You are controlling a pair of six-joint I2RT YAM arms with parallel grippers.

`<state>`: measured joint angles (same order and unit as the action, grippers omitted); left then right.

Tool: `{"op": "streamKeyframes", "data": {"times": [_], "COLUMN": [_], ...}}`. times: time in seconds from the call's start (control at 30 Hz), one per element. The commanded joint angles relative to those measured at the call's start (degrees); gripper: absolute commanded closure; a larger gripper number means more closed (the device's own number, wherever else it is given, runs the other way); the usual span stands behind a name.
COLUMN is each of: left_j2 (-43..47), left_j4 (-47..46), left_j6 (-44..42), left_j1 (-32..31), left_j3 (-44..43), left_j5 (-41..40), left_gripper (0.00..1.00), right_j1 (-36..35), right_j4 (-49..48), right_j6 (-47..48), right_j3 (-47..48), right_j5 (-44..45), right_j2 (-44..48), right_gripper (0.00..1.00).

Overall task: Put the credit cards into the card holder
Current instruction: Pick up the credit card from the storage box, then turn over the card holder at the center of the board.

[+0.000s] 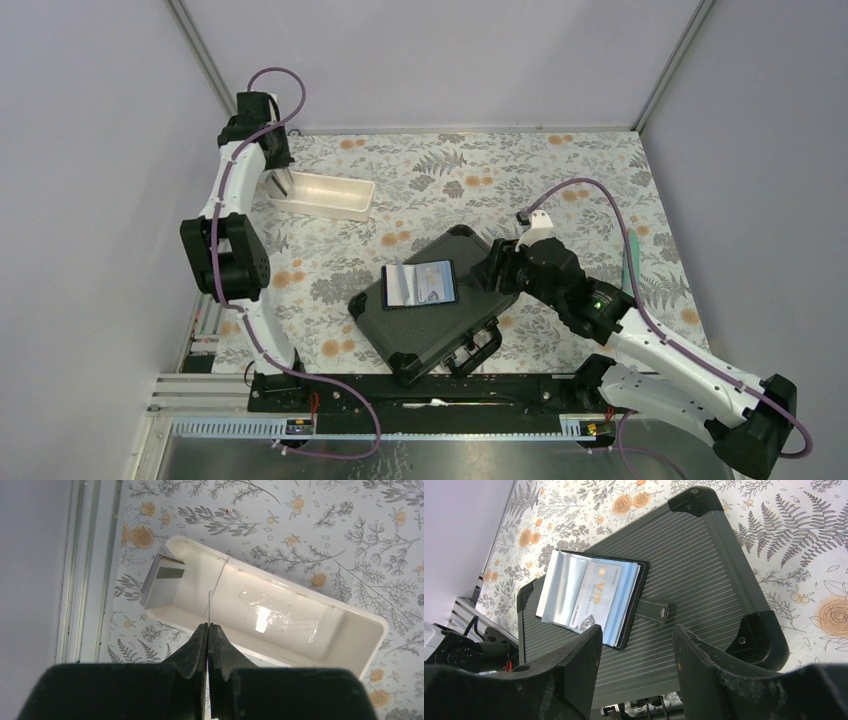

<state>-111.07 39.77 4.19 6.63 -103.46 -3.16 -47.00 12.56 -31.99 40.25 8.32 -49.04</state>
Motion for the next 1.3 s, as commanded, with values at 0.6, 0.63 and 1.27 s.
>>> {"op": "streamKeyframes", "data": {"times": [0.6, 0.63, 1.27], "left_j2": [37.76, 38.81, 51.43], "left_j4": [-2.76, -2.99, -18.75], "left_j6": [8.99, 8.55, 15.04], "left_j1": [-20.88, -22.87, -39.74], "left_j3": [24.02, 26.03, 44.32], "left_j5": [47.06, 50.00, 68.69], "left_gripper": [1.00, 1.00, 1.00], "right_j1": [-0.46, -0.50, -0.79], "right_j4": [-8.87, -8.80, -11.69], "right_j6": [9.43, 9.50, 4.60], "right_j3": [7.58, 7.99, 4.50], "right_j5": [-30.41, -31.83, -47.43], "right_j2": [2.61, 2.23, -3.26], "right_gripper": [0.23, 0.24, 0.50]}}
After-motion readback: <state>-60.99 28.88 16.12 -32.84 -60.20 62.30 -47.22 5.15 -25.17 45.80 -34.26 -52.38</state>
